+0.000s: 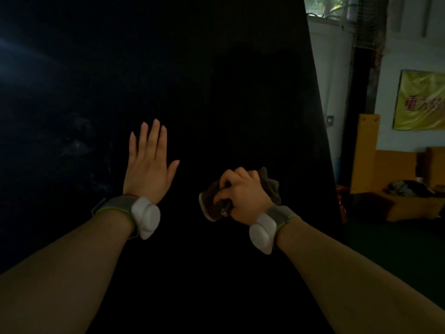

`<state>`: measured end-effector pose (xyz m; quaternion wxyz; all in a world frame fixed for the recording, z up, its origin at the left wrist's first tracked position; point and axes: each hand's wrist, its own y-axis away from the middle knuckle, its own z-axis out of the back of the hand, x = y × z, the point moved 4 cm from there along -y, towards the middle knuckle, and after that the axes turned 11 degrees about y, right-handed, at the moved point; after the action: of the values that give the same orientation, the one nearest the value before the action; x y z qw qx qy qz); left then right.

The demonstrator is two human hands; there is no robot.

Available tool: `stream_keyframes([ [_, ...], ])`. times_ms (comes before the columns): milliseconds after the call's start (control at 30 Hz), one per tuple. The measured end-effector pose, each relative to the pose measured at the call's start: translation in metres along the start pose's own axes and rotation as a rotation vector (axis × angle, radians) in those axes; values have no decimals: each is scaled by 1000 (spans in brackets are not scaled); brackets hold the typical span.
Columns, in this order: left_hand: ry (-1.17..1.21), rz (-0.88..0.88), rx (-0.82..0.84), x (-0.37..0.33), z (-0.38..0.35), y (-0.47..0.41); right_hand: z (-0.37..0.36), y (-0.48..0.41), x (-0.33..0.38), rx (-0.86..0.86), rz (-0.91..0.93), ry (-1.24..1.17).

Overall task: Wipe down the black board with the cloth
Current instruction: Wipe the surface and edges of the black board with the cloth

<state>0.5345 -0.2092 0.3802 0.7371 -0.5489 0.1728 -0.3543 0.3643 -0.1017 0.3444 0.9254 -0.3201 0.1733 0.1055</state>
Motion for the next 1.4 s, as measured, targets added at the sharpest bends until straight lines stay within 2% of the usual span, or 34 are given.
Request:
stream_keyframes([
  [133,-17,-7,5,1,-2,-2,-1,10,-1,124,57,-18],
  [300,-22,3,1,5,-7,-1,56,-18,-22,-227,-114,-37],
  [367,-27,1,2,4,-7,-1,67,-34,-31,-266,-161,-26],
  [733,-41,7,19,1,-1,1,25,-30,-18,-187,-75,46],
  [900,1,21,46,0,0,6,3,-14,-5,-169,-84,-13],
  [1200,-42,35,110,-19,-27,91,-42,24,13,-71,-58,-95],
  [1400,-88,54,153,-19,-33,96,-43,30,15,94,-19,-131],
])
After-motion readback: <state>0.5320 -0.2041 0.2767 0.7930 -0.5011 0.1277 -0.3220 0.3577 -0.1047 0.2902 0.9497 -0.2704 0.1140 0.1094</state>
